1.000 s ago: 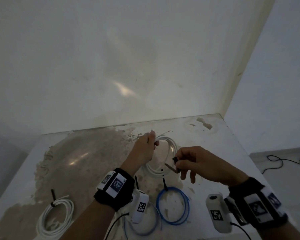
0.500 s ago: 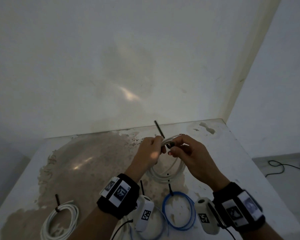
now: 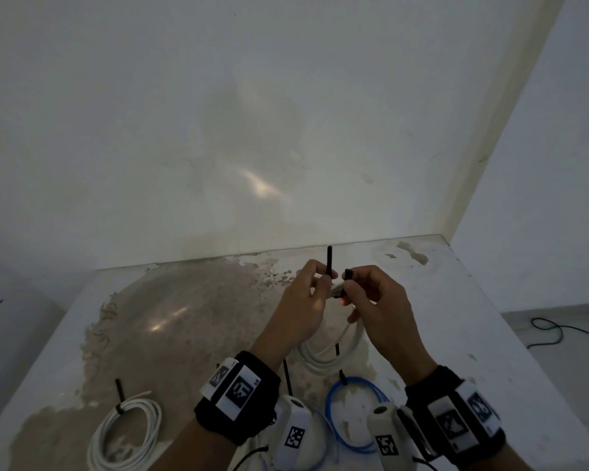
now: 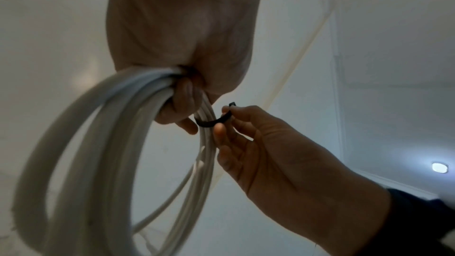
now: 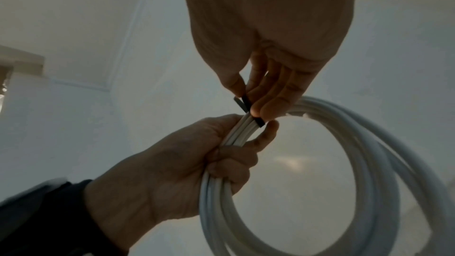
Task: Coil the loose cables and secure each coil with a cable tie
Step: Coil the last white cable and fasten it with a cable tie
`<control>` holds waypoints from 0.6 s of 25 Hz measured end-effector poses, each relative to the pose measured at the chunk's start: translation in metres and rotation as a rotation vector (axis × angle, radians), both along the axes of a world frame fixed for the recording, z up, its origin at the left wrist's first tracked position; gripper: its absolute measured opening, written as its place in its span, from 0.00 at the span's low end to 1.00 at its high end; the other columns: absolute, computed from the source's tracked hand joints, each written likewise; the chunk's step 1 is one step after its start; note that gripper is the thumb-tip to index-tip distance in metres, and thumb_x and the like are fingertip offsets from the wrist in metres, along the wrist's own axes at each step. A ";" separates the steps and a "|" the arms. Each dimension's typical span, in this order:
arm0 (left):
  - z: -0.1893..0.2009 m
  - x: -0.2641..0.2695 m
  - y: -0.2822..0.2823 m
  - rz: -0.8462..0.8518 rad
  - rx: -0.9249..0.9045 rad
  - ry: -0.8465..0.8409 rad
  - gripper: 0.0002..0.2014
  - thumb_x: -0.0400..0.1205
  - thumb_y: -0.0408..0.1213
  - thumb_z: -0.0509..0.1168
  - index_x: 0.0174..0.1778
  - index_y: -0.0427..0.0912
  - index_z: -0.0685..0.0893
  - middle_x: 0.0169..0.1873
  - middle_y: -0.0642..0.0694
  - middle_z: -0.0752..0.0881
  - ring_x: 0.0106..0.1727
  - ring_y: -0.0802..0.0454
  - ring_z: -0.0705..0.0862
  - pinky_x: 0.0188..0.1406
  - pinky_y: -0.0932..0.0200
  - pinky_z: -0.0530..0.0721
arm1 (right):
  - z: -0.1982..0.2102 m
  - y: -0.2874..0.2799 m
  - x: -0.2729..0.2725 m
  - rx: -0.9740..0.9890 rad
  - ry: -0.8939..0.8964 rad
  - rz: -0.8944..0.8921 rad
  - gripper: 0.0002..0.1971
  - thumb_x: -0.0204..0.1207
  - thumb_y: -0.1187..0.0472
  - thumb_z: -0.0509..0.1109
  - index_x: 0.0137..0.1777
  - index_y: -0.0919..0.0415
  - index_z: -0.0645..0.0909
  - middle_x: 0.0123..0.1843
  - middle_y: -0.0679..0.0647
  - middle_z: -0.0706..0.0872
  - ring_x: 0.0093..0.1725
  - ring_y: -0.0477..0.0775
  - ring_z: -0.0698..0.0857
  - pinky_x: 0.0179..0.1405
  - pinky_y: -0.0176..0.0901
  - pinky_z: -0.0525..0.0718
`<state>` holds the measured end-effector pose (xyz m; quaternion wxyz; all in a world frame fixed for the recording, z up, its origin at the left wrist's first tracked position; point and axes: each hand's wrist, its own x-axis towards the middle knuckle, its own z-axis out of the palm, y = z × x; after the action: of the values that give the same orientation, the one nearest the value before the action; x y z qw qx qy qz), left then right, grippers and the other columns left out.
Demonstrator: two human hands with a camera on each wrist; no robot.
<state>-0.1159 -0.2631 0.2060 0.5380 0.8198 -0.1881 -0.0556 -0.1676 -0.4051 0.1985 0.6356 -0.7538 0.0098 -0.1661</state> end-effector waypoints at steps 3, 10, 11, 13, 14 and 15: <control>-0.002 -0.003 -0.003 0.027 -0.019 -0.015 0.08 0.89 0.41 0.54 0.51 0.46 0.78 0.39 0.48 0.84 0.28 0.63 0.82 0.26 0.57 0.77 | -0.004 0.007 0.004 -0.011 -0.015 -0.069 0.07 0.82 0.66 0.69 0.56 0.58 0.84 0.42 0.52 0.90 0.39 0.49 0.89 0.32 0.39 0.89; -0.004 -0.003 0.000 0.195 -0.111 0.112 0.09 0.88 0.40 0.54 0.47 0.49 0.78 0.39 0.33 0.83 0.18 0.57 0.67 0.20 0.56 0.68 | -0.009 0.014 -0.007 -0.129 -0.134 -0.091 0.04 0.79 0.62 0.74 0.50 0.54 0.83 0.42 0.44 0.88 0.41 0.43 0.87 0.38 0.28 0.84; -0.002 0.000 0.002 0.220 -0.136 0.151 0.09 0.88 0.40 0.54 0.47 0.48 0.78 0.37 0.35 0.82 0.17 0.57 0.65 0.19 0.58 0.66 | -0.013 0.011 -0.009 -0.171 -0.149 -0.077 0.05 0.78 0.58 0.74 0.52 0.53 0.82 0.43 0.44 0.87 0.42 0.44 0.87 0.38 0.28 0.83; 0.000 0.004 0.006 0.249 -0.185 0.228 0.09 0.89 0.38 0.53 0.51 0.42 0.78 0.29 0.44 0.77 0.15 0.58 0.63 0.16 0.63 0.63 | -0.020 0.008 -0.014 -0.243 -0.125 0.035 0.13 0.75 0.49 0.74 0.57 0.50 0.80 0.45 0.45 0.84 0.42 0.47 0.86 0.37 0.30 0.84; 0.001 0.004 0.008 0.252 -0.201 0.257 0.10 0.89 0.38 0.53 0.53 0.40 0.78 0.26 0.48 0.73 0.15 0.58 0.62 0.16 0.65 0.63 | -0.022 0.008 -0.014 -0.272 -0.097 0.087 0.15 0.74 0.48 0.74 0.59 0.48 0.80 0.47 0.45 0.83 0.43 0.47 0.86 0.37 0.30 0.84; 0.001 0.004 0.009 0.247 -0.205 0.278 0.10 0.89 0.38 0.53 0.54 0.40 0.78 0.26 0.49 0.71 0.15 0.58 0.62 0.15 0.66 0.62 | -0.023 0.010 -0.013 -0.304 -0.082 0.110 0.15 0.74 0.50 0.75 0.59 0.47 0.80 0.48 0.44 0.84 0.44 0.47 0.86 0.39 0.31 0.85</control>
<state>-0.1119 -0.2545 0.2075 0.6422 0.7619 -0.0148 -0.0825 -0.1805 -0.3949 0.1750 0.5224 -0.8333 -0.0825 -0.1613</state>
